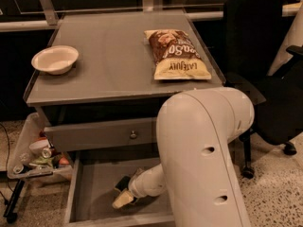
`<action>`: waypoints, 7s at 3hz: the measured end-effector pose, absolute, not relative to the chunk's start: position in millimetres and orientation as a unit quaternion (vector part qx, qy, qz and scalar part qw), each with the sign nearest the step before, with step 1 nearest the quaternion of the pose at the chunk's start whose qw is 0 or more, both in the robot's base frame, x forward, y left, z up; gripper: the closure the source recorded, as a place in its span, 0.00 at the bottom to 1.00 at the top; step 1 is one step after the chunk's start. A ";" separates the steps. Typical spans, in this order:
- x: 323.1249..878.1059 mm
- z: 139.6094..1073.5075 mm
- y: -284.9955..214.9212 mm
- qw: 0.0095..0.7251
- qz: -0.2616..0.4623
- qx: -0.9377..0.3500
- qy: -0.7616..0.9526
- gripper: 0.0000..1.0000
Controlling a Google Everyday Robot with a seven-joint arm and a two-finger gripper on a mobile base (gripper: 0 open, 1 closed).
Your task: Pick sponge from middle drawer and place on counter
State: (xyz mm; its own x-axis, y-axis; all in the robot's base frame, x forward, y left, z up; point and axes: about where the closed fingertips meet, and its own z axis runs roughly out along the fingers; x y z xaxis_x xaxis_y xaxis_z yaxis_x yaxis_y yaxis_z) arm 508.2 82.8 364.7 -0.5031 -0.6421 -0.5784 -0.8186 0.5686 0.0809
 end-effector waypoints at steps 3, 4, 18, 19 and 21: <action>501.1 358.7 79.9 0.245 0.173 -0.434 0.849 0.19; 501.1 358.7 79.9 0.245 0.173 -0.434 0.849 0.42; 478.9 627.1 107.2 0.367 0.142 -0.522 0.757 1.00; 477.0 634.8 114.4 0.372 0.145 -0.526 0.751 1.00; 474.1 714.7 150.0 0.408 0.146 -0.541 0.721 1.00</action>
Offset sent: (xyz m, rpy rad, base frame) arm -0.0362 -0.0027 -0.0411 -0.0333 0.0819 0.0354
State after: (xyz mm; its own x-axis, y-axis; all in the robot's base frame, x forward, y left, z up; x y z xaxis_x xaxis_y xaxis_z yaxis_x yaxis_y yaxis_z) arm 474.1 150.0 714.7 -0.0815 -0.6605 -0.7464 -0.8988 0.3724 -0.2314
